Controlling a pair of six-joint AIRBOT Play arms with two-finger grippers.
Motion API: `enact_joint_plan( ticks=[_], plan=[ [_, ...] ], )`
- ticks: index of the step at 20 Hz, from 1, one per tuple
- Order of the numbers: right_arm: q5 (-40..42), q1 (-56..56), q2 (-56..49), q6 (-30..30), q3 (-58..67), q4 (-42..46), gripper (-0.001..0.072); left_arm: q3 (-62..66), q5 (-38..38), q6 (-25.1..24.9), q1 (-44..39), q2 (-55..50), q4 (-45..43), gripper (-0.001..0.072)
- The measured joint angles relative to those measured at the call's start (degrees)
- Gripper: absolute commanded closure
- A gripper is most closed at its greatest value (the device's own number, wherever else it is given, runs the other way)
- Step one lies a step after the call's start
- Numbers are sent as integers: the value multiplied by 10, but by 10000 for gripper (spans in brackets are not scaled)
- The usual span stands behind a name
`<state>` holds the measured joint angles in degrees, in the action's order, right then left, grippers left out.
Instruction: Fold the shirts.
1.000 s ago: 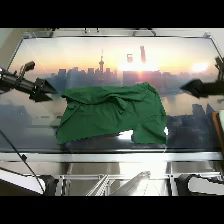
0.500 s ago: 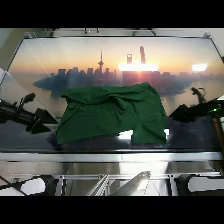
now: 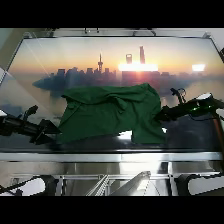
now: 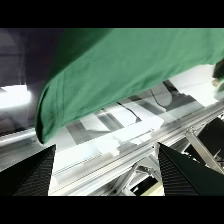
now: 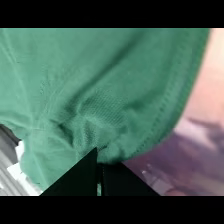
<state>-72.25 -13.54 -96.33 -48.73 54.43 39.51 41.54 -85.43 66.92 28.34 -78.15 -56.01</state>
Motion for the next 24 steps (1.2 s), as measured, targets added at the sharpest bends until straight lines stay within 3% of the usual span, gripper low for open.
enact_joint_plan(
  ticks=[6,7,10,11,17,21,24],
  plan=[
    [-26,9,0,16,0,-43,691,-21,70,1,-29,1,-31,14],
    [-28,9,0,17,0,-48,691,-19,78,1,-35,1,-31,59],
    [-35,10,0,21,0,-60,691,-12,129,-5,-61,1,-22,475],
    [-36,10,0,21,0,-63,691,-11,143,-12,-69,1,-10,696],
    [-75,-1,32,25,3,-82,692,29,98,-81,-96,5,105,686],
    [-148,-57,149,25,39,-112,692,121,12,-126,-64,61,262,685],
    [-192,-143,273,23,100,-199,692,213,-27,-145,-10,127,398,685]
  ],
)
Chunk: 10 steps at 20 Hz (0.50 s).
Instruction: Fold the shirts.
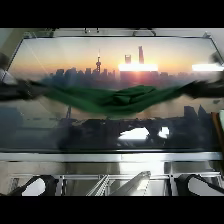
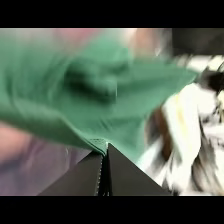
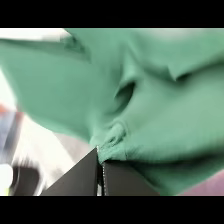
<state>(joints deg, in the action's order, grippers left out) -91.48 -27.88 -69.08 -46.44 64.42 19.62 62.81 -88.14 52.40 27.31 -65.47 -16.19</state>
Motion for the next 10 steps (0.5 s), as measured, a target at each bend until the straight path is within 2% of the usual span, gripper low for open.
enact_joint_plan(
  ticks=[4,7,10],
  plan=[
    [3,-125,149,14,84,-159,692,116,-24,-9,108,86,150,685],
    [85,-195,234,44,137,-228,692,185,-30,-8,218,133,225,685],
    [165,-224,271,63,185,-254,692,243,-39,2,294,142,292,685]
  ],
)
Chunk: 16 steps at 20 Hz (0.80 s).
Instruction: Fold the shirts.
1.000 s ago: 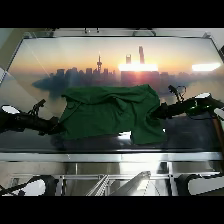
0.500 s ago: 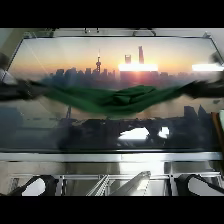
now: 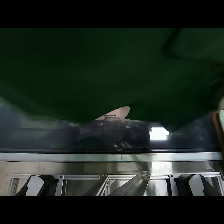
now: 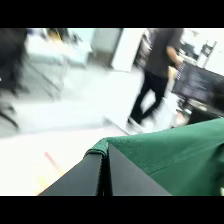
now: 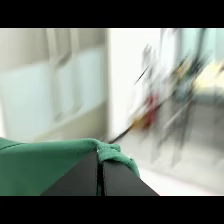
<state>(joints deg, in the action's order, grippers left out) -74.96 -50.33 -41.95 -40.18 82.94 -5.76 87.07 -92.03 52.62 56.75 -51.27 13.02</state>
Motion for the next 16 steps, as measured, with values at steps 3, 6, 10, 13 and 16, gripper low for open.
enact_joint_plan(
  ticks=[3,6,10,13,16],
  plan=[
    [37,-7,3,9,26,6,692,69,-22,27,-4,-36,0,685],
    [37,31,-31,11,31,38,692,120,-43,64,-96,-96,-100,685],
    [42,158,-133,9,15,136,692,144,-36,91,-264,-198,-282,685],
    [77,251,-250,3,-1,211,692,150,-8,100,-358,-298,-402,685],
    [125,303,-385,-2,-7,226,692,158,31,104,-403,-419,-476,686]
  ],
)
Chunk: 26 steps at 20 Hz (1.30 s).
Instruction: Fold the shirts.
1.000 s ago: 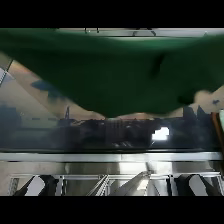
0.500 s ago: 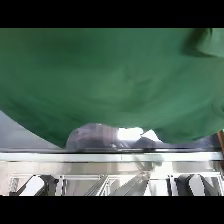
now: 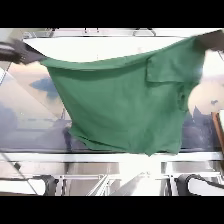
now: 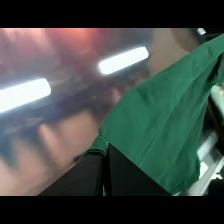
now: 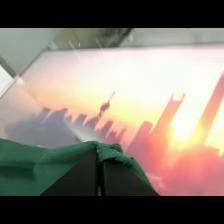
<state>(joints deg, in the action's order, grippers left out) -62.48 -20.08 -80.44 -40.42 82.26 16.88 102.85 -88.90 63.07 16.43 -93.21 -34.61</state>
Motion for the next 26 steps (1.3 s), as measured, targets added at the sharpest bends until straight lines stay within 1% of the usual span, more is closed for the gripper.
enact_joint_plan(
  ticks=[3,6,8,10,12,15,17,19,20,21,22,23,26],
  plan=[
    [27,15,-112,12,-2,-53,693,48,25,4,-14,-123,-25,689],
    [42,9,-187,32,-2,-110,693,123,48,12,-20,-221,-26,688],
    [43,-3,-216,41,-2,-131,693,148,63,19,-19,-260,-28,688],
    [28,-16,-239,45,-2,-133,693,145,75,21,-19,-279,-27,689],
    [5,-27,-257,45,-3,-115,693,125,84,21,-18,-290,-30,688],
    [-24,-35,-279,32,-3,-51,693,96,85,21,-23,-298,-38,692],
    [-48,-36,-289,12,-3,2,692,86,68,21,-26,-300,-59,693],
    [-62,-38,-294,-6,-3,52,678,81,43,35,-29,-301,-96,687],
    [-71,-38,-296,-17,-4,72,524,79,31,41,-29,-302,-113,483],
    [-76,-38,-297,-23,-4,87,379,78,21,47,-30,-302,-130,157],
    [-81,-39,-297,-31,-3,98,377,79,9,56,-30,-302,-137,-4],
    [-92,-41,-297,-40,-3,108,377,83,-5,68,-29,-302,-146,12],
    [-146,-60,-280,-65,-3,126,378,106,-60,101,-20,-302,-156,16]
  ],
)
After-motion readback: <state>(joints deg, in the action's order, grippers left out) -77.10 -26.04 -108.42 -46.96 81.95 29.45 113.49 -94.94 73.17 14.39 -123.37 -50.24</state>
